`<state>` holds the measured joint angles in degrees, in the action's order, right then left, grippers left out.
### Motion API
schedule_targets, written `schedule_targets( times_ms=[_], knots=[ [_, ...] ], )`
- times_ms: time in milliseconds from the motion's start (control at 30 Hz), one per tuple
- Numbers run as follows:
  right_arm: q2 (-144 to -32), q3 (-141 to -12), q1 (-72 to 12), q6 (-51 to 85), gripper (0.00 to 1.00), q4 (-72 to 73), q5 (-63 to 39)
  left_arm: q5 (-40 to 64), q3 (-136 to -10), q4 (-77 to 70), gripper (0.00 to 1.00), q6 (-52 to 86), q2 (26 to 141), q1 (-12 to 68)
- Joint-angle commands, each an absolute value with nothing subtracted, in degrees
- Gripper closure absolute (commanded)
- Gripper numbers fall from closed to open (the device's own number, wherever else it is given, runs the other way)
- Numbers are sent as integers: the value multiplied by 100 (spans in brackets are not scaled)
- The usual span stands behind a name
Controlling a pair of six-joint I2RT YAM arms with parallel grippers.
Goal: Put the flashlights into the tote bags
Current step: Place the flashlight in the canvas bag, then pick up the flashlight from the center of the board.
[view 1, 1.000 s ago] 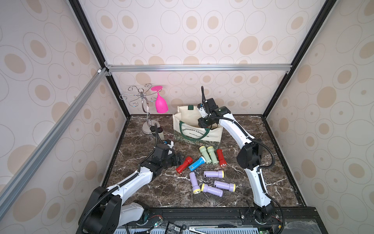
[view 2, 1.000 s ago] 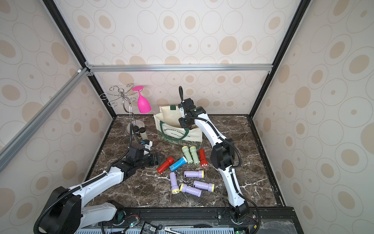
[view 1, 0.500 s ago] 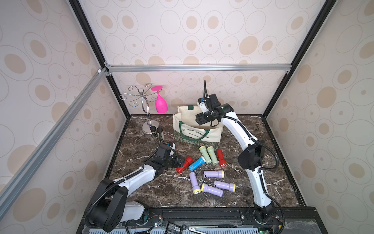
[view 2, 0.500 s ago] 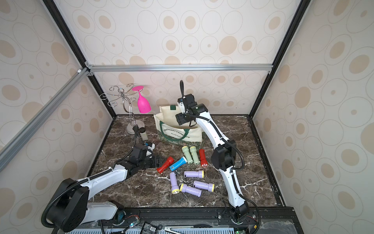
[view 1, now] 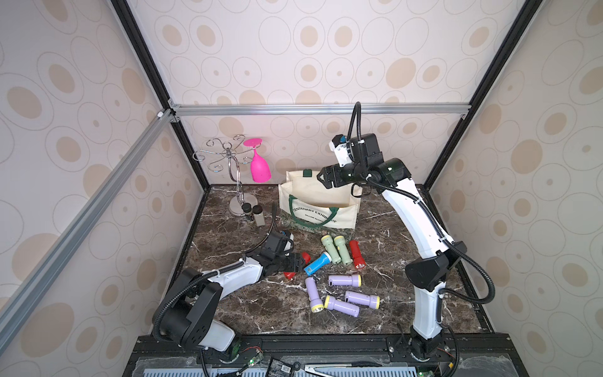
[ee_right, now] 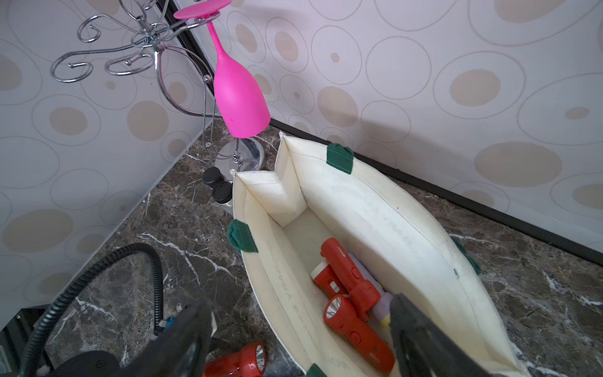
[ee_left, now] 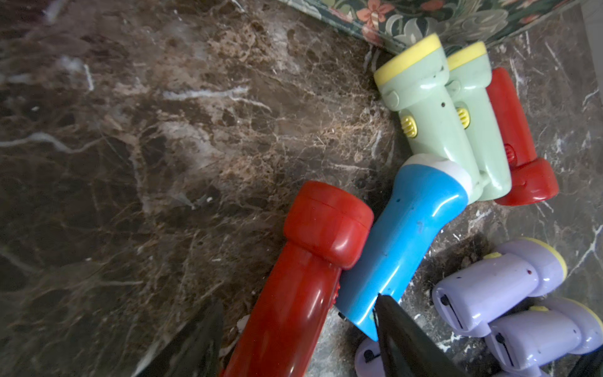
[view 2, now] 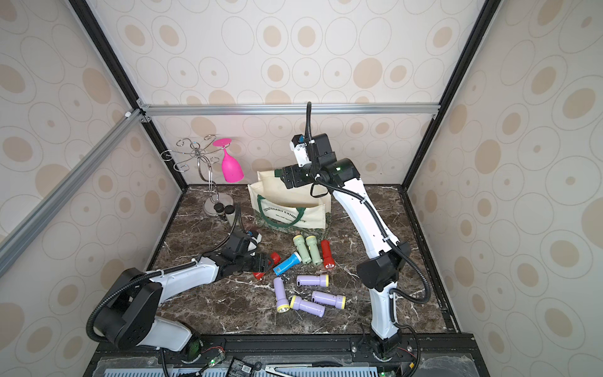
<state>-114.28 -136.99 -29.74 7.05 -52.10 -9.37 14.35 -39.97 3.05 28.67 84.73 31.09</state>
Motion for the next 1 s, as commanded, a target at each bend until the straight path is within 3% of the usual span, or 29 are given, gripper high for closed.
schedule_targets(
  times_ms=[0,300,500,967],
  knots=[
    [-11095,-13273,-3010,854,13,-5536,-1000,1115,-4262,681,28,2576,8537,3263],
    [-9995,-11225,-3020,1353,13,-4742,-1130,879,-4070,896,34,2646,8523,3452],
    [-9926,-11048,-3056,1622,12,-4765,-1517,567,-4145,1059,41,2531,8657,3615],
    [-9729,-10865,-3154,2061,11,-4526,-1670,41,-4254,1236,46,2483,9002,4003]
  ],
)
